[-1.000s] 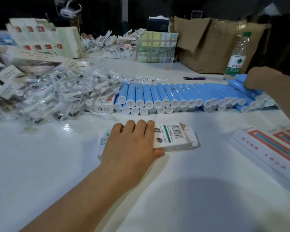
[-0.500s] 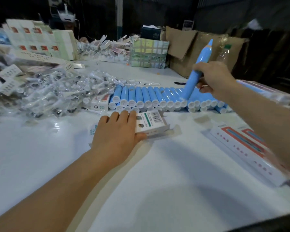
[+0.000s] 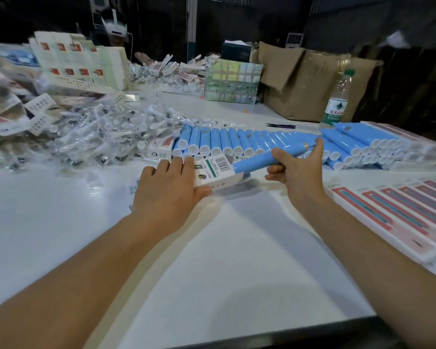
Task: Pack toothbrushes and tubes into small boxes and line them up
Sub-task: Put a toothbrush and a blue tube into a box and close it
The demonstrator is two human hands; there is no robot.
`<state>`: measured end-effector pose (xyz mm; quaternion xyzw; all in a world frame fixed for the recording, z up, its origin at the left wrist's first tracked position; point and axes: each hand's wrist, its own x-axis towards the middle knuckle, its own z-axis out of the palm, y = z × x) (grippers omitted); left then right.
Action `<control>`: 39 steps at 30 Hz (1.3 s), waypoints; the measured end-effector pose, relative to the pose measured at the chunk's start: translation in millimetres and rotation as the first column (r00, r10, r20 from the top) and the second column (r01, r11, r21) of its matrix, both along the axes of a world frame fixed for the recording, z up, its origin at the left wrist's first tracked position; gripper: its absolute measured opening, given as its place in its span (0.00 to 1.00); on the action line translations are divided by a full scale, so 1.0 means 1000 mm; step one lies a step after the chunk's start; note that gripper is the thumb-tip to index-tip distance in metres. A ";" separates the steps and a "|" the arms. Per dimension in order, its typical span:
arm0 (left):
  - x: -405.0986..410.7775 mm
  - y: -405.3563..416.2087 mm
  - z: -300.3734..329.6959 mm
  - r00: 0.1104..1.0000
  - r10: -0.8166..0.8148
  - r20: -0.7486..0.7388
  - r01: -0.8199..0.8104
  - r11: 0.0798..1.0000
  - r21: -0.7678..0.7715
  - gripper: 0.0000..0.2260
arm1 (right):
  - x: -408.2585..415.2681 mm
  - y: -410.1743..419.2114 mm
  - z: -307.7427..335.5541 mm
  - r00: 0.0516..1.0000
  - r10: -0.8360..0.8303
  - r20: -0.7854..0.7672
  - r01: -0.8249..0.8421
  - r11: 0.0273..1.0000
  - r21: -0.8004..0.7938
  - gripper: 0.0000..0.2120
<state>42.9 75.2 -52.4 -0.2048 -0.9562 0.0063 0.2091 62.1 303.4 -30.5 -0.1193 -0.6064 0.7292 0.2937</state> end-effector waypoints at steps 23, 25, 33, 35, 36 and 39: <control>0.008 0.004 -0.003 0.994 -0.082 0.075 0.084 0.996 -0.020 0.31 | -0.007 -0.026 0.008 0.986 -0.048 0.158 -0.071 0.739 0.670 0.11; 0.008 0.004 -0.001 0.992 -0.093 0.080 0.093 0.996 0.002 0.31 | -0.023 -0.044 0.021 0.984 -0.001 0.179 -0.139 0.624 0.769 0.08; 0.013 0.003 0.003 0.990 -0.133 0.040 0.131 0.991 0.041 0.28 | -0.118 -0.143 0.059 0.973 0.163 0.162 -0.187 0.149 0.971 0.11; 0.011 0.005 0.005 0.989 -0.137 0.063 0.134 0.990 0.047 0.27 | -0.147 -0.164 0.064 0.973 0.152 0.175 -0.188 0.076 0.979 0.14; 0.010 0.006 0.006 0.987 -0.139 0.081 0.136 0.990 0.036 0.27 | -0.161 -0.172 0.067 0.974 0.122 0.190 -0.195 0.033 0.980 0.16; 0.005 0.006 0.007 0.984 -0.147 0.098 0.149 0.989 -0.014 0.29 | -0.196 -0.188 0.072 0.965 -0.065 0.253 -0.259 -0.137 0.956 0.20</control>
